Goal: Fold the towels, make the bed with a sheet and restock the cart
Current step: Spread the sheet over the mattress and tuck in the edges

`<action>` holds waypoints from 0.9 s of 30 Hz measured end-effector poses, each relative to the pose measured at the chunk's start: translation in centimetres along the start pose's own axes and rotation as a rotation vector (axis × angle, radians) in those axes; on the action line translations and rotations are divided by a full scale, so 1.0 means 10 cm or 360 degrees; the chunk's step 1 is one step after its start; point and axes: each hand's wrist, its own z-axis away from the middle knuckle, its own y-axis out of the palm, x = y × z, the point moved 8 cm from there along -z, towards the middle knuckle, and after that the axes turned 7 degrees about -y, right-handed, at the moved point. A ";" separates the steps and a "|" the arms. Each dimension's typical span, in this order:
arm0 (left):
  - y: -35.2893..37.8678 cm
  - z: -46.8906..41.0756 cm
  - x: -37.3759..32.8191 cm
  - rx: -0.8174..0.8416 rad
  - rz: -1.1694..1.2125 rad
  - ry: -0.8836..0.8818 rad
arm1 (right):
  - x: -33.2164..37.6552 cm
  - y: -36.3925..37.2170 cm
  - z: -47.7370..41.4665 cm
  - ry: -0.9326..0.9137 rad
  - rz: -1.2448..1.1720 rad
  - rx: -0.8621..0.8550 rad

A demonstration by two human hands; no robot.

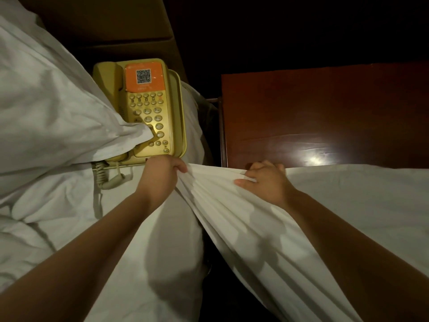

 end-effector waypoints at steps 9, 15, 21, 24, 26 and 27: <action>-0.06 0.03 0.06 -0.0073 -0.0052 0.0042 | -0.31 0.00 0.18 0.0007 -0.0325 0.0013; -0.02 0.04 0.13 -0.0098 -0.0030 -0.0023 | -0.33 0.07 0.33 0.0113 -0.0163 0.0211; 0.06 0.08 0.21 -0.0101 0.0000 -0.0030 | -0.50 -0.14 0.38 0.0379 -0.0058 -0.0333; 0.10 0.05 0.23 -0.0095 0.0027 -0.0061 | -0.52 -0.16 0.35 0.0446 -0.0042 -0.0412; 0.13 0.01 0.25 -0.0053 0.0033 -0.0084 | -0.58 -0.15 0.33 0.0522 -0.0110 -0.0354; 0.15 0.00 0.25 -0.0029 0.0028 -0.0093 | -0.61 -0.15 0.31 0.0554 -0.0132 -0.0312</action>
